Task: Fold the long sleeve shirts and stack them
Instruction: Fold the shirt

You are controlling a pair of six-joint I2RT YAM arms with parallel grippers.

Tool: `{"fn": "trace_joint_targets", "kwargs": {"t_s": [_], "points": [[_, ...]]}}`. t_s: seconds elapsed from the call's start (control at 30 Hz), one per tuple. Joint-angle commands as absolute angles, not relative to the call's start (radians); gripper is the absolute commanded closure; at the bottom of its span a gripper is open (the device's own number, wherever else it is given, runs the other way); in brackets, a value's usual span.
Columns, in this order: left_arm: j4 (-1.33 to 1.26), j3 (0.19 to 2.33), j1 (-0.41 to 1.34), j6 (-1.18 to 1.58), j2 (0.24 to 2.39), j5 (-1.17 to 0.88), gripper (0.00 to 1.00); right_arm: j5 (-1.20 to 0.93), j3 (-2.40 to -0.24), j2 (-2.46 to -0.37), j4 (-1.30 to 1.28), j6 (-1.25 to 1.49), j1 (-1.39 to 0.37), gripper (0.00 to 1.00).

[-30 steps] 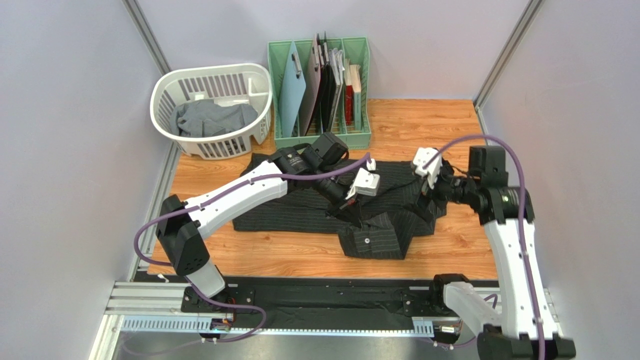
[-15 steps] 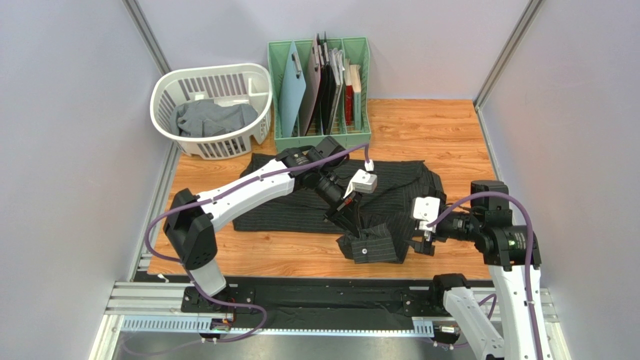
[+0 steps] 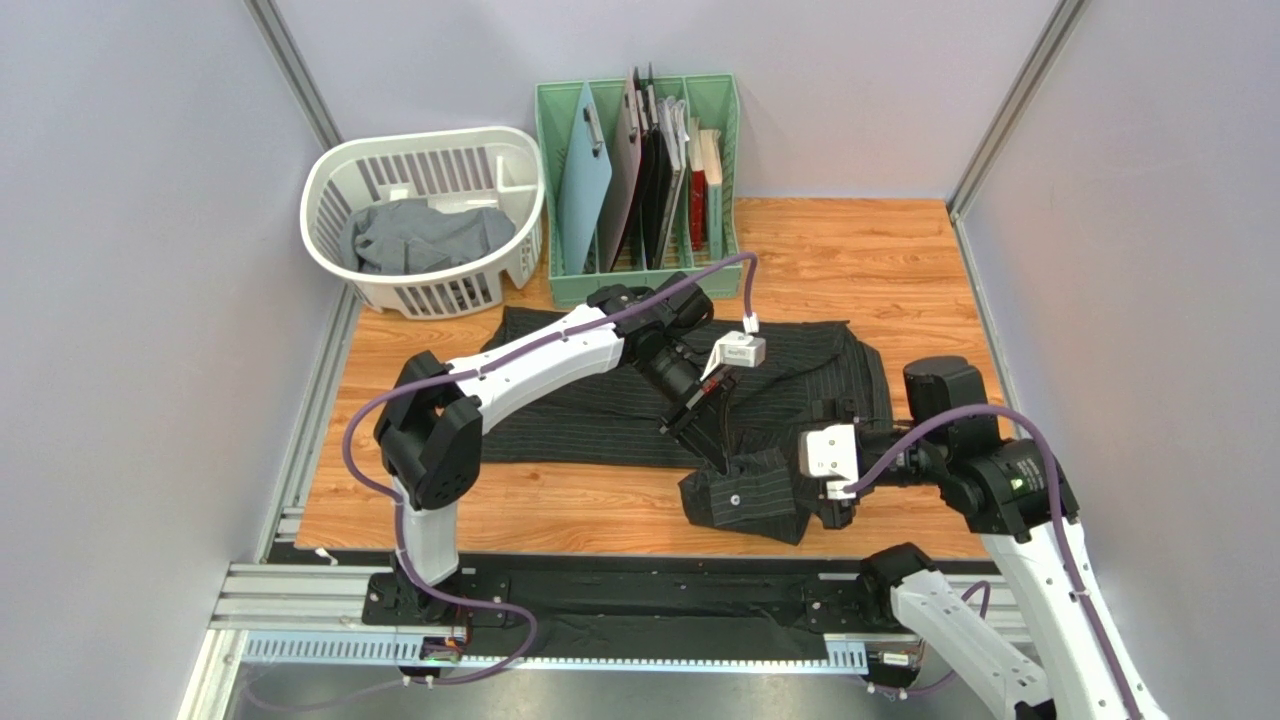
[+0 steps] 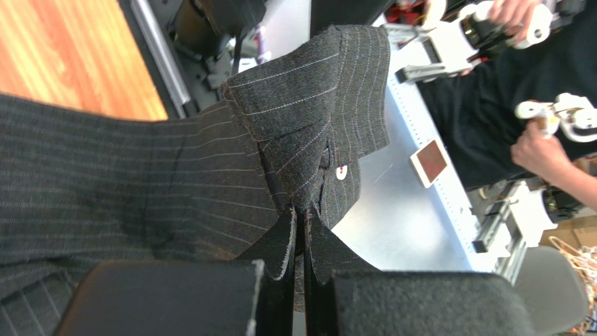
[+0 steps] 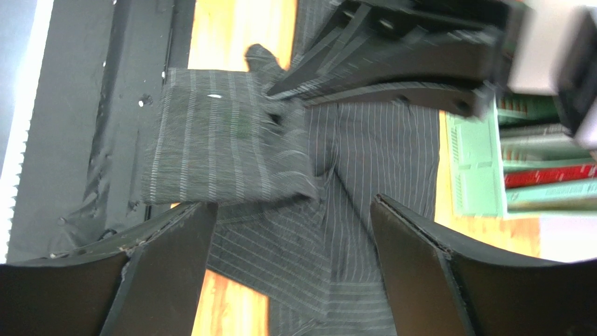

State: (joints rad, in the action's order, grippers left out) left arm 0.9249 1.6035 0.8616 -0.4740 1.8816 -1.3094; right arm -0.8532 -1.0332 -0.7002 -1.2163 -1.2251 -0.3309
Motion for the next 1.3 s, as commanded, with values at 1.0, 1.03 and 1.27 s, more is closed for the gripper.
{"fn": "trace_joint_targets", "kwargs": {"t_s": [1.0,1.03,1.27], "points": [[0.835,1.425,0.644,-0.500,1.187,-0.579,0.01,-0.502,-0.999,-0.749,-0.882,-0.671,-0.680,1.00],[0.792,1.387,0.644,-0.488,1.143,-0.548,0.01,-0.500,-1.000,-0.758,-0.868,-0.646,-0.680,1.00],[0.861,1.370,0.692,-0.441,0.986,-0.577,0.05,-0.523,-1.094,-0.845,-0.801,-0.500,-0.680,1.00]]}}
